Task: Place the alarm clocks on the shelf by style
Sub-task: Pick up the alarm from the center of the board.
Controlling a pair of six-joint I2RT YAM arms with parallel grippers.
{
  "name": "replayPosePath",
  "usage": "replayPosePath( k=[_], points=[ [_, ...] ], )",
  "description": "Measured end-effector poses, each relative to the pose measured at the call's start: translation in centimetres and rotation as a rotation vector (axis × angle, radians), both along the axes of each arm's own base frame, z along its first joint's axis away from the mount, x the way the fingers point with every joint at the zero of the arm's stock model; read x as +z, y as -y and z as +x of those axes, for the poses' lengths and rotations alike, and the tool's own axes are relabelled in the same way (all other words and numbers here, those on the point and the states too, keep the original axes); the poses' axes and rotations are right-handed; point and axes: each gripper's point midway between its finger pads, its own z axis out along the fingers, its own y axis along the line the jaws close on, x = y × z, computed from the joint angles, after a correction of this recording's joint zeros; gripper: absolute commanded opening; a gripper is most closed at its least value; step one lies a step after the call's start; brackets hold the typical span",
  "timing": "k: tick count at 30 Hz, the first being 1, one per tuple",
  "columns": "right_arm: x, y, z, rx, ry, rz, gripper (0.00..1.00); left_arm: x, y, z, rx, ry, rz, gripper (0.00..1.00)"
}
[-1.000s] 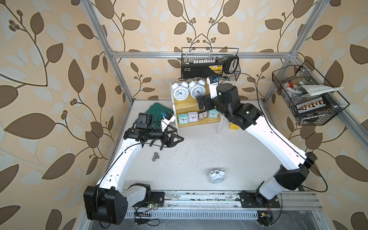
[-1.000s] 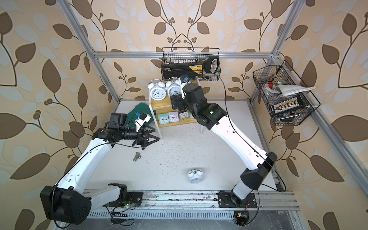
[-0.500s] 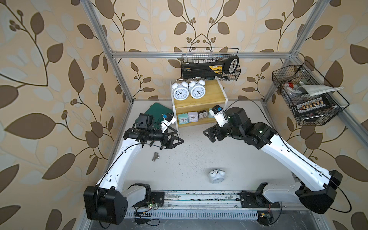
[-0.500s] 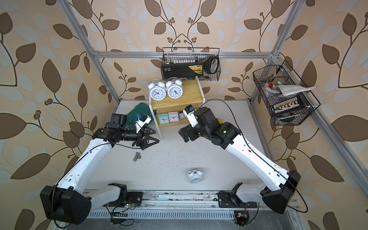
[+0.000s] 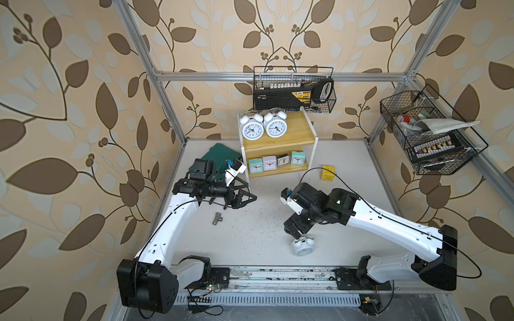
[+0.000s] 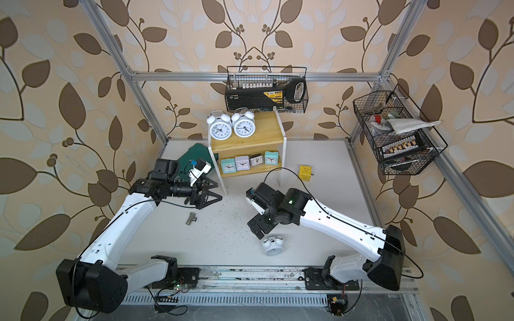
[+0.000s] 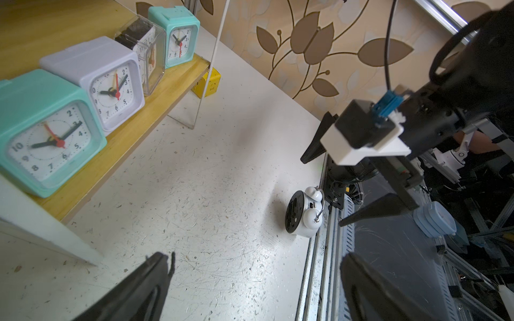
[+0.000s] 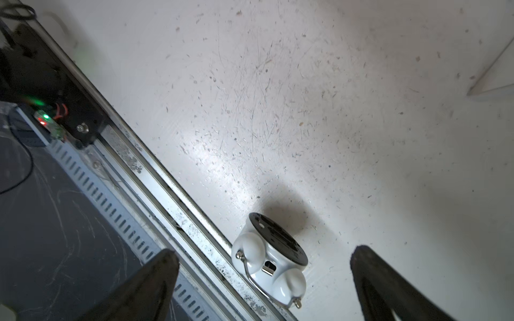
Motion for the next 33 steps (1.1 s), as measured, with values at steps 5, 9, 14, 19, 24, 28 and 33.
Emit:
replayPosePath(
  k=[5,9,14,19,24,28,33],
  points=[
    [-3.2,1.8,-1.5,-0.047,-0.052,-0.142,0.99,0.0,0.0,0.0,0.0,0.0,0.0,0.99],
    [-4.2,2.5,-2.1,-0.103,-0.047,-0.176,0.99,0.0,0.0,0.0,0.0,0.0,0.0,0.99],
    [-5.1,2.5,-3.0,-0.149,-0.05,-0.164,0.99,0.0,0.0,0.0,-0.001,-0.001,-0.001,0.99],
    [-6.1,2.9,-3.6,-0.187,-0.056,-0.155,0.99,-0.1,0.0,0.1,-0.002,-0.005,-0.001,0.99],
    [-6.9,3.0,-3.9,-0.214,-0.057,-0.149,0.99,-0.2,0.0,0.1,-0.002,-0.011,0.0,0.99],
    [-7.1,3.1,-3.8,-0.233,-0.042,-0.144,0.99,-0.2,0.0,0.1,-0.002,-0.011,0.0,0.99],
    [-5.9,2.9,-3.7,-0.25,0.001,-0.087,0.99,-0.2,0.1,0.1,-0.002,-0.011,0.0,0.99]
  ],
)
